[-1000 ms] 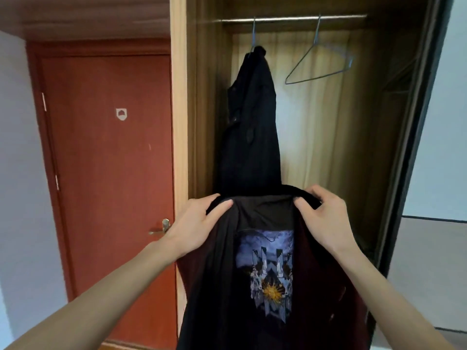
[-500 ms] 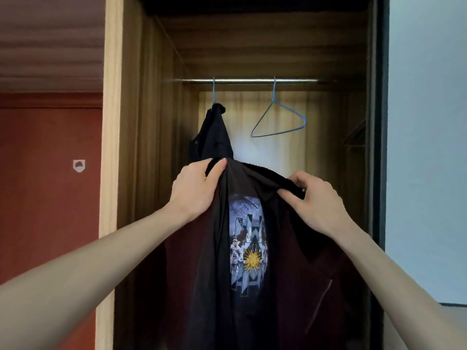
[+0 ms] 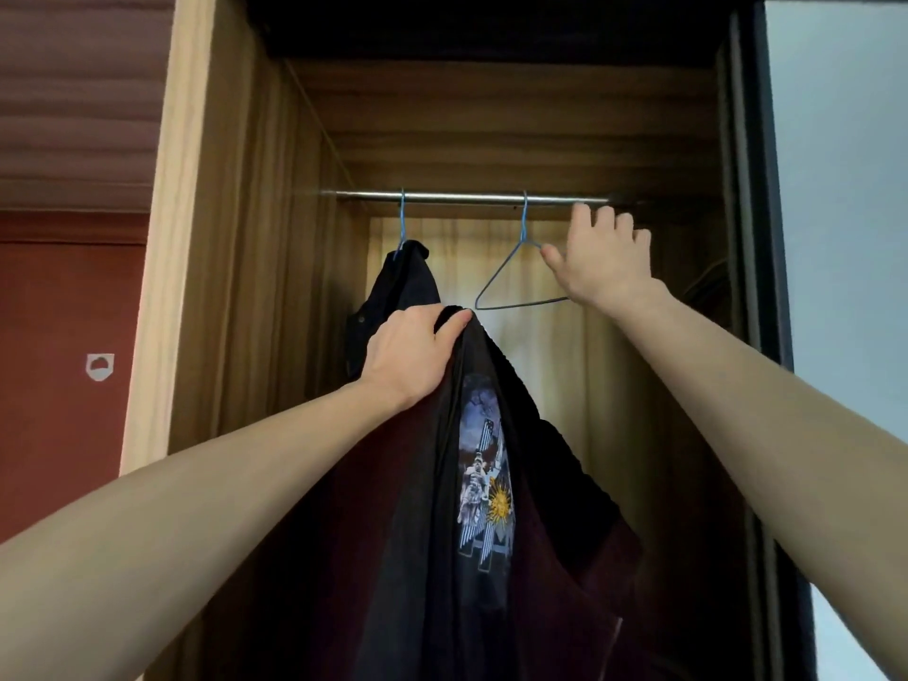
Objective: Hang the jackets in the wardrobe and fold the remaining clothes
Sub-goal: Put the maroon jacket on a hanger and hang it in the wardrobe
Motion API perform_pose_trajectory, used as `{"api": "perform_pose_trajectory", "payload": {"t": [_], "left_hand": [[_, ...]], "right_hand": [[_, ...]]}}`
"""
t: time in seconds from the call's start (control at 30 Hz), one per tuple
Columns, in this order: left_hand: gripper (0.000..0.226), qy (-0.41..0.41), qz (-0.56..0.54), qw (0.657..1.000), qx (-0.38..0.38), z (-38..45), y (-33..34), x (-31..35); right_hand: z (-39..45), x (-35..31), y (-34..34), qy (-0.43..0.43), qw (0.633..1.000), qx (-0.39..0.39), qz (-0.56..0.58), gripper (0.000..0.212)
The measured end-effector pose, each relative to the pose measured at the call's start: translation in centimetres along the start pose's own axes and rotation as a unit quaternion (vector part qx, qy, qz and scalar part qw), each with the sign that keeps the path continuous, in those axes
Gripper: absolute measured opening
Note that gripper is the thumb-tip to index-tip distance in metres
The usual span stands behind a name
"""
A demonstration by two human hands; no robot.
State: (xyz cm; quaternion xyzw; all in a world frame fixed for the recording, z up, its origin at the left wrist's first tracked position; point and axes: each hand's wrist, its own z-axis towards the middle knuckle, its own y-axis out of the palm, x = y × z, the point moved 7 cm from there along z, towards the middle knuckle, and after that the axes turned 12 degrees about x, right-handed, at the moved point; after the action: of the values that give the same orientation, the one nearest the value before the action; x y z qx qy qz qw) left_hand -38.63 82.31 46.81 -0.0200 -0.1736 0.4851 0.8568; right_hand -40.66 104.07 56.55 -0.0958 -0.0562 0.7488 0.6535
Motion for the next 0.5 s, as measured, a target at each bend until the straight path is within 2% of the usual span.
{"api": "perform_pose_trajectory", "payload": {"t": [0.1,0.2,0.27,0.33,0.43,0.5], "left_hand": [[0.049,0.026,-0.003,1.0,-0.002,0.7,0.6,-0.2],[0.046,0.06,-0.007,0.998,-0.005,0.8,1.0,-0.7],[0.044,0.089,0.005,0.996,0.005,0.8,1.1,-0.8],[0.043,0.111,0.01,0.993,0.027,0.6,1.0,-0.7],[0.043,0.123,0.018,0.992,0.04,0.3,0.9,-0.7],[0.044,0.121,0.04,0.991,0.033,0.0,1.1,-0.8]], "right_hand": [[2.4,0.4,3.3,0.102,0.989,-0.1,0.046,0.055],[3.6,0.8,6.1,0.169,0.973,-0.133,0.083,0.046],[4.0,0.7,8.2,0.194,0.959,-0.159,0.128,0.03],[4.2,0.9,9.4,0.215,0.951,-0.149,0.164,0.024],[4.5,0.7,9.3,0.235,0.948,-0.074,0.2,0.027],[3.9,-0.3,9.4,0.261,0.937,-0.083,0.218,0.035]]}}
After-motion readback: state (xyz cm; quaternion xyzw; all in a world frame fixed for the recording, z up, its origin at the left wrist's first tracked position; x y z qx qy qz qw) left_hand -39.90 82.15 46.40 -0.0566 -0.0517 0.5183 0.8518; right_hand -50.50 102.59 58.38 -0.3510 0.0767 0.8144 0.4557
